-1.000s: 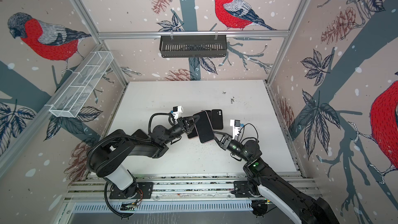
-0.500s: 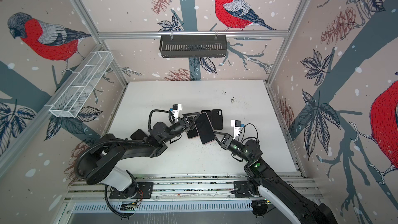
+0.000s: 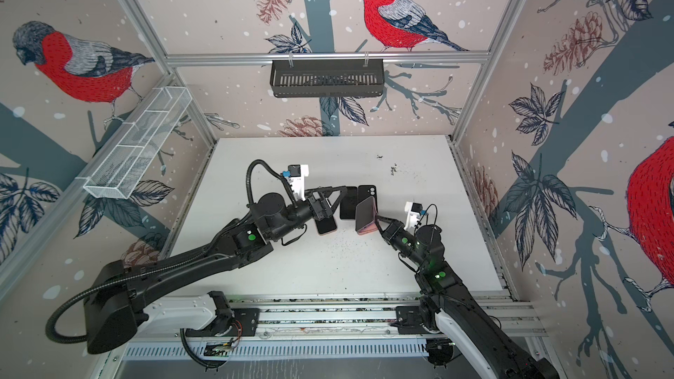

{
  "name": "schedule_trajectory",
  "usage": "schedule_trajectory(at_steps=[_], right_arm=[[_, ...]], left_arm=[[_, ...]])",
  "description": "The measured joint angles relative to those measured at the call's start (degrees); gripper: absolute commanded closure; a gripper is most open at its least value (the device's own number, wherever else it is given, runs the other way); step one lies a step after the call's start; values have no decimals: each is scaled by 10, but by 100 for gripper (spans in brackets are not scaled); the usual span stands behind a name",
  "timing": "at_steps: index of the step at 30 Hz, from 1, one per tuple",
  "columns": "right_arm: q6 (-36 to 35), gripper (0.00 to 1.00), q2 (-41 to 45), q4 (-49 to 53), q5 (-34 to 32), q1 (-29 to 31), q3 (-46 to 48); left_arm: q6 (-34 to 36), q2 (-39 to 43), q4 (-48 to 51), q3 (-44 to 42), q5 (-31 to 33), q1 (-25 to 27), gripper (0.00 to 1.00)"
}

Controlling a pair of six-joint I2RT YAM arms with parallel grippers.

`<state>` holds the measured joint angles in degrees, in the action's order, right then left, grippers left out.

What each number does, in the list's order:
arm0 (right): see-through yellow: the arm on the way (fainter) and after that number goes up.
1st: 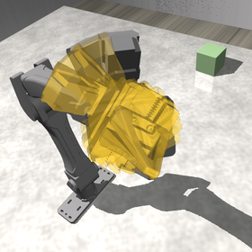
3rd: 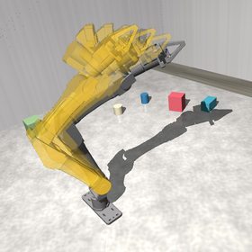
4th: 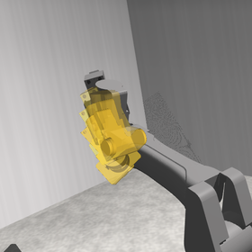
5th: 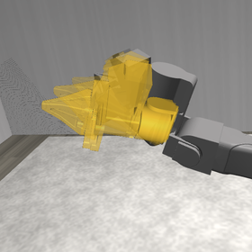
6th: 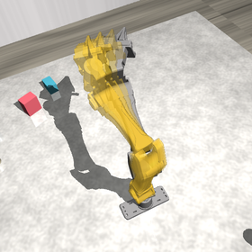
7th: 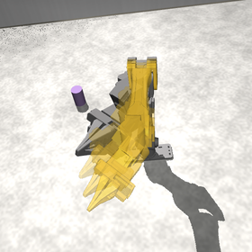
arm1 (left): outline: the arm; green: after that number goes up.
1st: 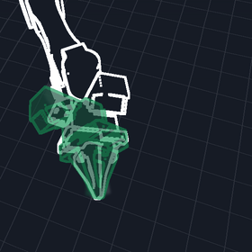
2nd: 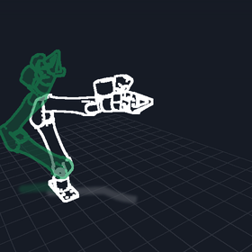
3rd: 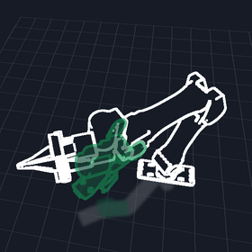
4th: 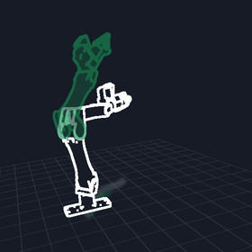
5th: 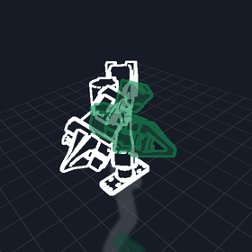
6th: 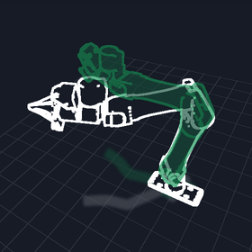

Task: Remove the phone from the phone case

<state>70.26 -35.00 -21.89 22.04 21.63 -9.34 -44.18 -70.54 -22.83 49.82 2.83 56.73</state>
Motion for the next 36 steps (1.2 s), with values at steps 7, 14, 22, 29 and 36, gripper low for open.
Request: schedule_trajectory(at_steps=[7, 14, 22, 29, 36], right_arm=[[-2, 100, -8, 9, 0, -17, -12], [-2, 99, -9, 19, 2, -25, -13], [-2, 99, -4, 19, 6, -25, -13], [0, 99, -3, 19, 17, -25, -13], [0, 99, -2, 19, 28, -25, -13]], left_arm=[[156, -80, 177, 123, 125, 118, 15], [221, -151, 300, 182, 195, 158, 20], [251, -192, 325, 203, 200, 163, 22], [261, -233, 331, 237, 219, 165, 27], [263, -271, 340, 266, 266, 165, 41]])
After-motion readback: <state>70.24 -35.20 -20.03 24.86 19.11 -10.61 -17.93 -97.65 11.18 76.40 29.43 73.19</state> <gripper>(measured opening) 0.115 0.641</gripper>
